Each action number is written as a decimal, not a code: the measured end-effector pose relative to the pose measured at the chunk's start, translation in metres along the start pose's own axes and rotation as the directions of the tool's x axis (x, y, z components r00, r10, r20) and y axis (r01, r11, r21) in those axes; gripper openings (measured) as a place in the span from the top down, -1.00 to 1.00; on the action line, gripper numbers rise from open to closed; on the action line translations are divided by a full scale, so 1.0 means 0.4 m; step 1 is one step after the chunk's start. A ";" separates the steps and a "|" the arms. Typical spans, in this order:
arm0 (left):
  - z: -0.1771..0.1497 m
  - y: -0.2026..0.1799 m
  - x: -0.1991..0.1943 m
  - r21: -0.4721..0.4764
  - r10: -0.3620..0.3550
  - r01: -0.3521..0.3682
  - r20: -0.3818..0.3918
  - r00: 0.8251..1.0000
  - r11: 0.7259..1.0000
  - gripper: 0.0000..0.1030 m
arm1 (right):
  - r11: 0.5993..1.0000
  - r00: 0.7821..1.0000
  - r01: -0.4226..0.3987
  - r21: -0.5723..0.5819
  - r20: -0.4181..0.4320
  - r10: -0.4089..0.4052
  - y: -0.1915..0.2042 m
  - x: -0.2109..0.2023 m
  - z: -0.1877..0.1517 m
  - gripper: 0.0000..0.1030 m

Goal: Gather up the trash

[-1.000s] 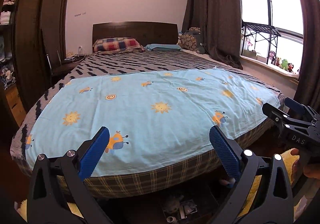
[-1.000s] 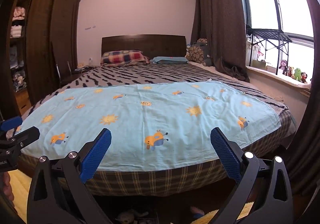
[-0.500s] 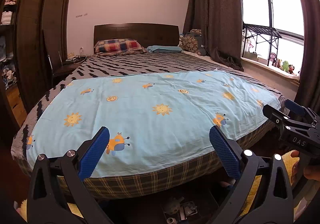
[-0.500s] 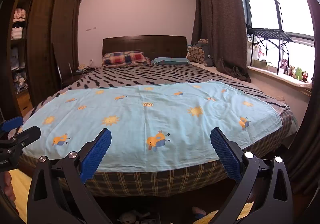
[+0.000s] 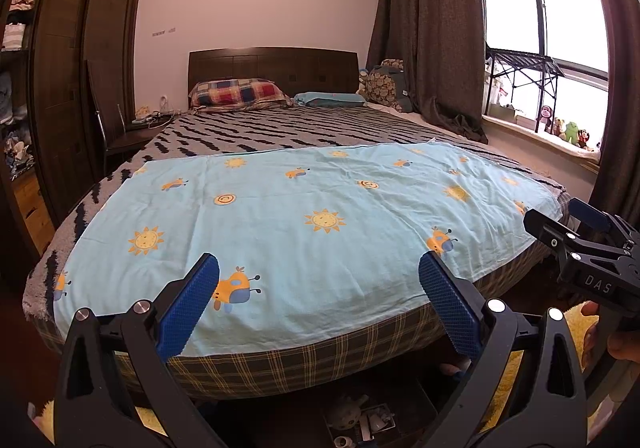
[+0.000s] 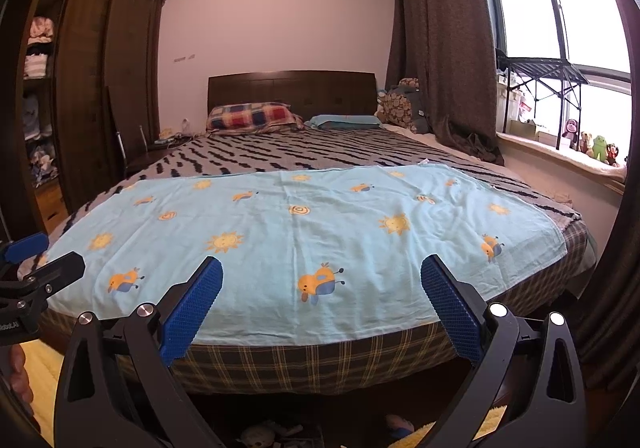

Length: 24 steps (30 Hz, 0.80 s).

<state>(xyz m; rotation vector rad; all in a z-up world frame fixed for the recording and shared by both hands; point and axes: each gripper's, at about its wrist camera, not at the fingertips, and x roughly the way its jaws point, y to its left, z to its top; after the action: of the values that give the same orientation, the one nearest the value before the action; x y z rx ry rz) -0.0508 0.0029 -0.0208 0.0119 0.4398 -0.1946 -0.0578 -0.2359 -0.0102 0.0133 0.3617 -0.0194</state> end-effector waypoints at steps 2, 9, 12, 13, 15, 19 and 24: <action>-0.001 0.000 0.000 0.000 0.001 -0.001 0.000 1.000 1.000 -0.84 | 1.000 1.000 -0.002 -0.003 -0.001 0.002 0.003 0.001 0.000 -0.94; 0.004 0.003 0.002 -0.006 0.005 -0.005 -0.003 1.000 1.000 -0.84 | 1.000 1.000 -0.002 -0.004 -0.007 0.002 0.004 0.007 0.000 -0.94; 0.005 0.004 0.002 -0.006 0.008 -0.008 -0.002 1.000 1.000 -0.84 | 1.000 1.000 -0.004 -0.006 -0.005 0.004 0.008 0.005 0.001 -0.94; 0.004 0.004 0.001 -0.006 0.008 -0.008 -0.001 1.000 1.000 -0.84 | 1.000 1.000 -0.005 -0.006 -0.005 0.005 0.008 0.005 0.000 -0.94; 0.005 0.006 0.001 -0.008 0.008 -0.008 -0.001 1.000 1.000 -0.84 | 1.000 1.000 -0.006 -0.007 -0.006 0.006 0.008 0.006 0.000 -0.94; 0.002 0.006 0.003 -0.008 0.010 -0.010 -0.003 1.000 1.000 -0.84 | 1.000 1.000 -0.008 -0.008 -0.011 0.008 0.010 0.010 -0.002 -0.94; 0.002 0.007 0.006 -0.010 0.010 -0.010 -0.007 1.000 1.000 -0.84 | 1.000 1.000 -0.011 -0.009 -0.020 0.010 0.011 0.015 -0.006 -0.94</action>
<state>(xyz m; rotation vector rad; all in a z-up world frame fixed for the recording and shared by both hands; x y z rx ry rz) -0.0479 0.0050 -0.0211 0.0052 0.4479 -0.1823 -0.0530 -0.2318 -0.0147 0.0067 0.3813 -0.0073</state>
